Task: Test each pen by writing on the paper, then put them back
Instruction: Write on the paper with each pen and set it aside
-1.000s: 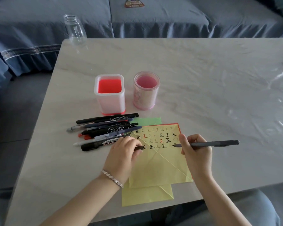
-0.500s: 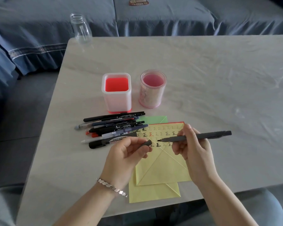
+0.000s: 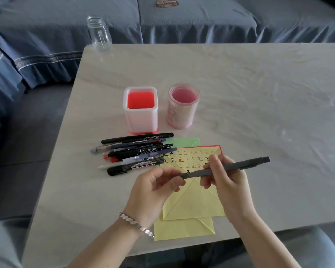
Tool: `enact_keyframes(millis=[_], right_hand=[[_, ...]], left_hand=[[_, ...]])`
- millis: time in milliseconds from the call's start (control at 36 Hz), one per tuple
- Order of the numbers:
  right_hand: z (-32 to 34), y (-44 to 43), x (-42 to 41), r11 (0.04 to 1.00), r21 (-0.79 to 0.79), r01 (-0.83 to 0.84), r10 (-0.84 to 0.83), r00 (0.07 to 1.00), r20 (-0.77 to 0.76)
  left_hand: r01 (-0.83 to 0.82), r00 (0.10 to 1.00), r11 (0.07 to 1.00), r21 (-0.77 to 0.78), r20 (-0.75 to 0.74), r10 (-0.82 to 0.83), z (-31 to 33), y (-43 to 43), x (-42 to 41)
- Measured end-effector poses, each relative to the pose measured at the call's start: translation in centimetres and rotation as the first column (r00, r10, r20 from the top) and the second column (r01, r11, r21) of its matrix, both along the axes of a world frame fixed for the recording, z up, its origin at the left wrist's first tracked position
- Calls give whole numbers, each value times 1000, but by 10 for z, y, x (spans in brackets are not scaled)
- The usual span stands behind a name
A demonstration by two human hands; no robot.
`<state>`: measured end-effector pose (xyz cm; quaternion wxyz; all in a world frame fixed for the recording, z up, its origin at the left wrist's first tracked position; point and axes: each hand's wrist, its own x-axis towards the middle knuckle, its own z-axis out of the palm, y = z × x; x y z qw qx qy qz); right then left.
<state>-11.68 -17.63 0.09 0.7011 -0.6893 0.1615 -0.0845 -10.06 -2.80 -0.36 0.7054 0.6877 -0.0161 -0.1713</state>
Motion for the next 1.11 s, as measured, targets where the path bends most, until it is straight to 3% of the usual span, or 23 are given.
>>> enact_keyframes(millis=[139, 444, 500, 528, 583, 611, 667, 722, 833, 972, 1111], right_hand=[[-3, 6, -1, 999, -50, 12, -10, 999, 44], [2, 15, 20, 1000, -17, 26, -22, 979, 205], [1, 15, 22, 999, -1, -33, 33, 979, 199], [0, 15, 23, 997, -1, -81, 79, 981, 177], [-5, 17, 22, 979, -73, -193, 199, 977, 79], [-9, 18, 21, 960, -126, -249, 254, 967, 23], [-15, 20, 18, 937, -167, -306, 302, 952, -54], [-20, 20, 15, 944, -144, -295, 283, 954, -98], [-27, 16, 15, 965, -129, -230, 210, 965, -156], [-31, 6, 22, 941, -240, -237, 180, 955, -237], [-34, -2, 32, 917, -338, -211, 114, 952, -284]], left_hand=[[41, 999, 999, 16, -31, -41, 2, -3, -1], [73, 994, 989, -130, -72, -82, 14, 3, 22], [115, 992, 990, -80, -37, -118, 17, 8, 24], [154, 988, 988, 21, 29, -155, 16, 12, 27], [157, 938, 914, 373, 232, -256, 8, 24, 35], [76, 900, 850, 522, 331, -284, 1, 31, 42], [-140, 837, 731, 668, 475, -273, -15, 48, 57], [-271, 809, 602, 751, 517, -281, -33, 64, 69], [-288, 807, 428, 857, 458, -374, -57, 81, 79], [-376, 717, 352, 858, 509, -476, -57, 77, 86], [-325, 666, 255, 911, 412, -621, -62, 69, 89]])
